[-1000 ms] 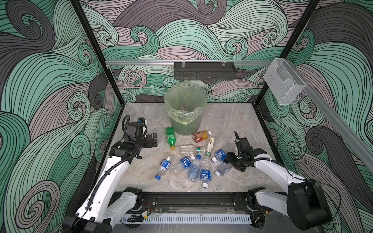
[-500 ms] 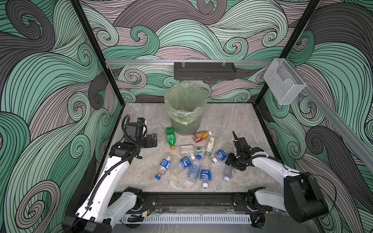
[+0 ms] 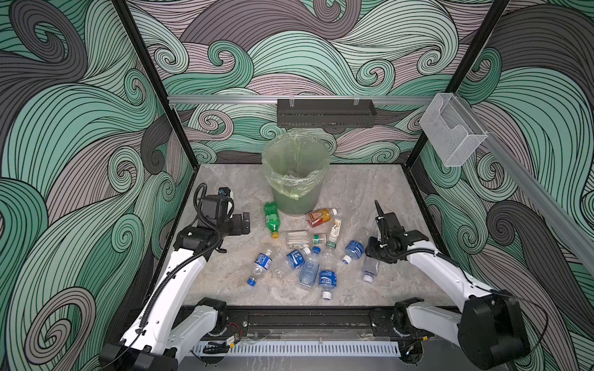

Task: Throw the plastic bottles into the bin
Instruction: 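Lower right gripper and grasp the clear ridged bottle, then lift clear bottle with right gripper, carry over bin and release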

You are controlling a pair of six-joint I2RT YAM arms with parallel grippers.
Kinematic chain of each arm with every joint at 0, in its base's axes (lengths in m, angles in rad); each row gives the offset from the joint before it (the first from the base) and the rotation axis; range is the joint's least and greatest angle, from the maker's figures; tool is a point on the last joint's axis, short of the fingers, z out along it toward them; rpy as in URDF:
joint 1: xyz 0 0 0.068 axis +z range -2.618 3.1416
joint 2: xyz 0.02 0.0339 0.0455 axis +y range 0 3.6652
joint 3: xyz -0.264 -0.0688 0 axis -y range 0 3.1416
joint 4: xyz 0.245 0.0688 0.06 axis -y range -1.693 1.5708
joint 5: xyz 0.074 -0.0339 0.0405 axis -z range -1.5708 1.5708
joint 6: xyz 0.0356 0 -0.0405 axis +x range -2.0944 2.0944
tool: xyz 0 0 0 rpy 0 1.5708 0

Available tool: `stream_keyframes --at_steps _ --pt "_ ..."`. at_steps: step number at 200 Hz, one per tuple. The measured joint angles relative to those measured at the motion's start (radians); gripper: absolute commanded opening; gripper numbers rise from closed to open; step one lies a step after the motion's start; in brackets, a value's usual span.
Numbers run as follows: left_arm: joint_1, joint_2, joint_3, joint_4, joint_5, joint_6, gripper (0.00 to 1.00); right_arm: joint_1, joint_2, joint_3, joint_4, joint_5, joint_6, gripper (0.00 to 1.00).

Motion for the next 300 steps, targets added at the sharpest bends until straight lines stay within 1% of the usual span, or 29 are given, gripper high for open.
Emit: stream_keyframes --at_steps 33,51,85,128,197,250,261,275,283,290,297,300 --pt "0.000 0.003 0.000 0.009 0.000 -0.001 0.98 -0.002 -0.066 0.071 -0.029 -0.002 -0.039 0.48" --pt "0.000 0.007 0.000 0.013 0.001 -0.001 0.98 -0.011 -0.072 0.120 -0.034 -0.030 -0.051 0.48" --pt "0.000 0.008 0.000 0.014 0.001 -0.001 0.98 -0.018 -0.061 0.208 -0.032 -0.124 -0.077 0.48" --pt "0.000 0.009 0.000 0.014 0.002 -0.001 0.98 -0.018 -0.035 0.284 0.017 -0.243 -0.120 0.47" --pt "0.000 0.008 -0.029 0.021 0.002 -0.005 0.98 -0.018 0.014 0.308 0.185 -0.379 -0.139 0.46" --pt "0.000 -0.011 -0.034 0.021 0.000 -0.008 0.98 -0.018 0.055 0.325 0.239 -0.445 -0.138 0.46" --pt "0.000 -0.014 -0.034 0.021 0.000 -0.010 0.98 -0.018 0.074 0.362 0.240 -0.463 -0.135 0.46" --pt "0.000 -0.014 -0.034 0.020 0.000 -0.012 0.98 -0.014 0.114 0.451 0.240 -0.481 -0.131 0.43" --pt "0.000 -0.014 -0.034 0.020 0.001 -0.013 0.98 -0.009 0.148 0.520 0.243 -0.489 -0.128 0.40" --pt "0.000 -0.014 -0.034 0.020 0.001 -0.014 0.98 -0.003 0.187 0.600 0.244 -0.492 -0.122 0.34" --pt "0.000 -0.014 -0.034 0.020 0.002 -0.016 0.98 0.005 0.231 0.685 0.254 -0.492 -0.116 0.33" --pt "0.000 -0.014 -0.034 0.021 0.003 -0.017 0.98 0.008 0.251 0.724 0.251 -0.492 -0.111 0.35"
